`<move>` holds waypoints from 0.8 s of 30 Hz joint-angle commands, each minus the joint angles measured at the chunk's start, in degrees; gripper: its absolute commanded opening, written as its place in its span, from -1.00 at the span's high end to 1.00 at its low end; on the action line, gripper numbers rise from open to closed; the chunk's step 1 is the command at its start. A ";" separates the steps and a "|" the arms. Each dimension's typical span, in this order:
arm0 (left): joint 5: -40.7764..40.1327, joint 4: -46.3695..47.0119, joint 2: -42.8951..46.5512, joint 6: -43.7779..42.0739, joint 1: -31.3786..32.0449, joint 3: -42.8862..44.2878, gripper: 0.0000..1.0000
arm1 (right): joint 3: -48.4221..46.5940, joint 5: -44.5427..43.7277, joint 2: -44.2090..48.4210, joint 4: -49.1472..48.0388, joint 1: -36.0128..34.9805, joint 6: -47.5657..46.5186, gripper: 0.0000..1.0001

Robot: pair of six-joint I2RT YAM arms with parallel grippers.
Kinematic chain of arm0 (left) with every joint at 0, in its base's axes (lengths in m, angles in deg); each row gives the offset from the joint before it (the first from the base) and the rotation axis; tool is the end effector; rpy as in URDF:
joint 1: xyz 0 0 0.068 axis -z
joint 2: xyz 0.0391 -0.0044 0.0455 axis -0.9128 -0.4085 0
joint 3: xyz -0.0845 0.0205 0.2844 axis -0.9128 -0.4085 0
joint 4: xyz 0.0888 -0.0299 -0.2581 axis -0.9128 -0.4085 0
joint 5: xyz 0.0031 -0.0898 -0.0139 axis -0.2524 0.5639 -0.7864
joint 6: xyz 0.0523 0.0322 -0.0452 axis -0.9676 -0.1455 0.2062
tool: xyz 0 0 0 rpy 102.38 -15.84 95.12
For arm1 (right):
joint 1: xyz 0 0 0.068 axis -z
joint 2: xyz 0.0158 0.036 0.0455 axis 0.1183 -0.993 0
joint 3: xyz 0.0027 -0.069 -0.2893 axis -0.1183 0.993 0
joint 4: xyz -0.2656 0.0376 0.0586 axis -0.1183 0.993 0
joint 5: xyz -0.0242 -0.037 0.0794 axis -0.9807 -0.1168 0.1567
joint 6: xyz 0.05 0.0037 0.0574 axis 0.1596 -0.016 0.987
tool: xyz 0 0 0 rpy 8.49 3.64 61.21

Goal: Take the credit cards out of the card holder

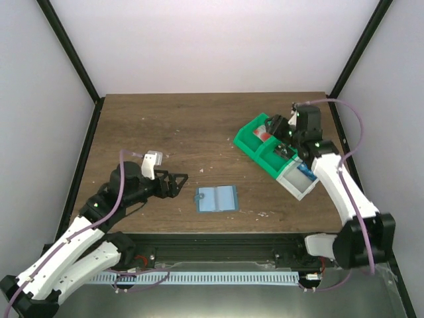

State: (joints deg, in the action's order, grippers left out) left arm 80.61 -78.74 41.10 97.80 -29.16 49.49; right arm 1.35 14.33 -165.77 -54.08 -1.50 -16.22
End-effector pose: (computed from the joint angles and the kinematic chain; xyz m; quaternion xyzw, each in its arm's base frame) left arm 0.1325 -0.1129 0.2980 0.1098 0.8403 -0.3450 0.4036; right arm 0.3306 0.0621 0.3232 0.1733 0.8539 0.2760 0.4057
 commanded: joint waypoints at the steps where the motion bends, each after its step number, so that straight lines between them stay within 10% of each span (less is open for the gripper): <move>1: -1.59 -0.01 0.24 3.99 0.00 3.79 -0.99 | 5.89 4.61 10.46 3.84 -3.42 -5.93 -0.41; 3: -2.83 -0.76 0.37 4.70 -0.04 5.69 -1.00 | 8.15 5.58 15.59 6.55 -4.22 -7.92 -0.97; 24: -7.91 2.34 12.69 12.68 -0.04 5.93 -1.00 | 15.41 19.24 47.39 18.43 -4.31 -9.54 -1.00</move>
State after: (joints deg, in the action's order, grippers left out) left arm 72.08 -76.93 52.64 108.66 -29.16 57.66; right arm 17.70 31.29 -119.74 -37.49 -5.68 -25.36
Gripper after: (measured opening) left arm 0.998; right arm 0.997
